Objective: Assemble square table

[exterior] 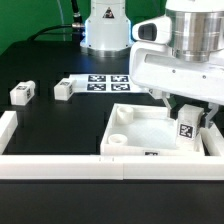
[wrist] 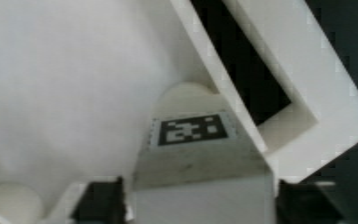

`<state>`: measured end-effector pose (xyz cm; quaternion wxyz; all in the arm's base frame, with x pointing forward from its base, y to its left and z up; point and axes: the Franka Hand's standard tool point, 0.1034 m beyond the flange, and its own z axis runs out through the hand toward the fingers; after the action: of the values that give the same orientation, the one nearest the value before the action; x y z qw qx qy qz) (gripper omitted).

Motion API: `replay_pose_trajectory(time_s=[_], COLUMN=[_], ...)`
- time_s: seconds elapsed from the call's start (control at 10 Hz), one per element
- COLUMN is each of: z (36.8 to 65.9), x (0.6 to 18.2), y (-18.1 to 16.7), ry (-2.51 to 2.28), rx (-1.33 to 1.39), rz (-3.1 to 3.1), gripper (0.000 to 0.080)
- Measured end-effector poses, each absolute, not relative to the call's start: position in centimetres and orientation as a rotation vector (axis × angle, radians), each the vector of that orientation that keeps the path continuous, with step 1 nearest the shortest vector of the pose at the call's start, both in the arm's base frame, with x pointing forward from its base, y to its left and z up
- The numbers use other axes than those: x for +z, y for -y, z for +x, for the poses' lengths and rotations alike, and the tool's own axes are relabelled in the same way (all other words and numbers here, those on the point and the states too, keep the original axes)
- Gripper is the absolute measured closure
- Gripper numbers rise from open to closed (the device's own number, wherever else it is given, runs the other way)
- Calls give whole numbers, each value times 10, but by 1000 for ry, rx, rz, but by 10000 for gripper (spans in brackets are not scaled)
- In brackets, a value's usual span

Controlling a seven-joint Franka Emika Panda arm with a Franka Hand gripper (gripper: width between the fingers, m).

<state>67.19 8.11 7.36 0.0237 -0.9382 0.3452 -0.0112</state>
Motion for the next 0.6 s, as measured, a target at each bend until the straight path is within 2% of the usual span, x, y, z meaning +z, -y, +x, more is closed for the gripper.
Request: replay_pose_trajectory(time_s=[0.1,0.2,0.3,0.6], z=[672,672,672,669], x=[73,73,74,88], y=[-81,-81,-81,-92], ry=[-1068,-1068,-1045,-700], rx=[-35,-34,-35,-26], rz=[-2904,-2904,-2913,-3012], gripper=[220,220,161,151])
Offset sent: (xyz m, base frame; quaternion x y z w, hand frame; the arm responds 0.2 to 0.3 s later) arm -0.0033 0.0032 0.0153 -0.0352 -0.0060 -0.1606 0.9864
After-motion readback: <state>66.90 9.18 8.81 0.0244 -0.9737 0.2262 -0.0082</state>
